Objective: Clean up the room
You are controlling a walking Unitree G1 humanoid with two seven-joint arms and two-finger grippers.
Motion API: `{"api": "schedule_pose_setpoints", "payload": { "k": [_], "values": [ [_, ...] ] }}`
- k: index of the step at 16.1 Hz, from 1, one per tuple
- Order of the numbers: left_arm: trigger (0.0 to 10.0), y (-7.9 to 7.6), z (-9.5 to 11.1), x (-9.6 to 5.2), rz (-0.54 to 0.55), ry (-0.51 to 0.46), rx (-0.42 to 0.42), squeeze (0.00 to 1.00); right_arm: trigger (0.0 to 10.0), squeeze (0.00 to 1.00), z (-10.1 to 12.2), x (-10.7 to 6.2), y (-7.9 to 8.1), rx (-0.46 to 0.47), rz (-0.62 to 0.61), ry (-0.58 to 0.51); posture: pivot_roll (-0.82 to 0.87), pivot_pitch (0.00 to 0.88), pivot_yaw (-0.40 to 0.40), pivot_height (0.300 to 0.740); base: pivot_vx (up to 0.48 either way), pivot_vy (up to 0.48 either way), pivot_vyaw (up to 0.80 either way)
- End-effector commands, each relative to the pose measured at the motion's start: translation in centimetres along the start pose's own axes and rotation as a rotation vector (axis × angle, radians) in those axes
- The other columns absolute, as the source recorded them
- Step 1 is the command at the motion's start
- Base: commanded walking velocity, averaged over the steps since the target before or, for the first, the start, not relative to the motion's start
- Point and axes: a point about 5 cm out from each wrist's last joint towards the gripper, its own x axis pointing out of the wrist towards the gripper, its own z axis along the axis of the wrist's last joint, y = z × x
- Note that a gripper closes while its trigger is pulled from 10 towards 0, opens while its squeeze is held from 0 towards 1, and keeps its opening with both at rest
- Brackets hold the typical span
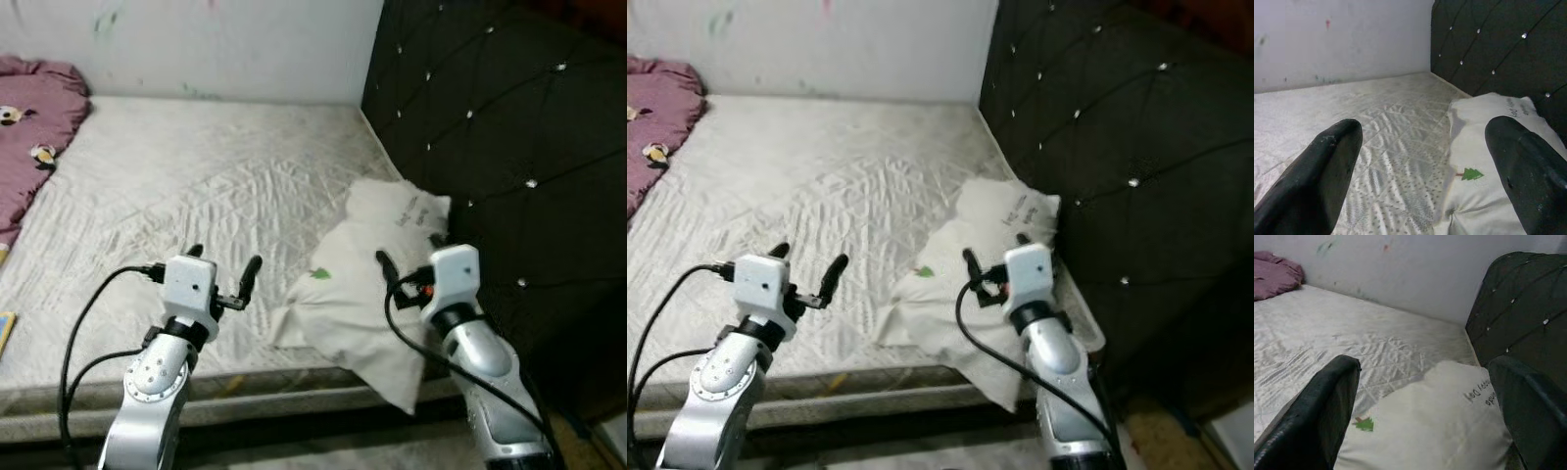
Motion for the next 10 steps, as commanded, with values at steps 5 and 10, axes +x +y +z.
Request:
{"api": "schedule_pose_setpoints", "payload": {
  "k": [5, 10],
  "values": [
    [10.0, 0.48, 0.16, -0.09, 0.029, -0.009, -0.014, 0.00, 10.0, 0.00, 0.37, 0.29, 0.57, -0.021, 0.031, -0.015, 0.01, 0.000, -0.097, 0.740, 0.000, 0.000, 0.00],
    [10.0, 0.23, 0.39, -0.18, -0.006, -0.029, -0.026, 0.00, 10.0, 0.00, 0.43, 0.29, 0.59, -0.020, 0.032, -0.019, 0.00, 0.000, -0.095, 0.740, 0.052, 0.000, 0.31]
  ]
}}
